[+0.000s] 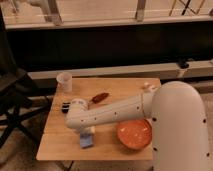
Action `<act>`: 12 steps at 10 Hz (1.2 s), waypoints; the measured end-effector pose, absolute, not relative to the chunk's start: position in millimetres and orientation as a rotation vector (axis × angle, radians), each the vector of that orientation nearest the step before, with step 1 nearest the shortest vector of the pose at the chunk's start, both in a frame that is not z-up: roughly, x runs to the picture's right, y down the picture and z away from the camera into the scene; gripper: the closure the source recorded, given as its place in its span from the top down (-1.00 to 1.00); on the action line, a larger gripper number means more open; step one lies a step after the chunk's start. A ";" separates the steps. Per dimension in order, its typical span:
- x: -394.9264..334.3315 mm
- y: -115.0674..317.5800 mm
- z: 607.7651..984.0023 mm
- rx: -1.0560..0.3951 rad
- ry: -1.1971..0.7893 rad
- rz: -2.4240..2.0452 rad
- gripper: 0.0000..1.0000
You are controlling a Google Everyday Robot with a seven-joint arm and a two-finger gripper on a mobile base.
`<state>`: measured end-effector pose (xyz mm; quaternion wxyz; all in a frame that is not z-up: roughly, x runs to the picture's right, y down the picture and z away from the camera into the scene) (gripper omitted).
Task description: Wipe the white sponge on the table
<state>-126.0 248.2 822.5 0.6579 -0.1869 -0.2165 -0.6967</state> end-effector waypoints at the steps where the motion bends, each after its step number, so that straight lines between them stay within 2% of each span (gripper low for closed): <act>1: -131.8 252.1 821.3 -0.418 -0.503 -1.587 -1.00; 12: -128.6 261.7 813.4 -0.421 -0.524 -1.585 -1.00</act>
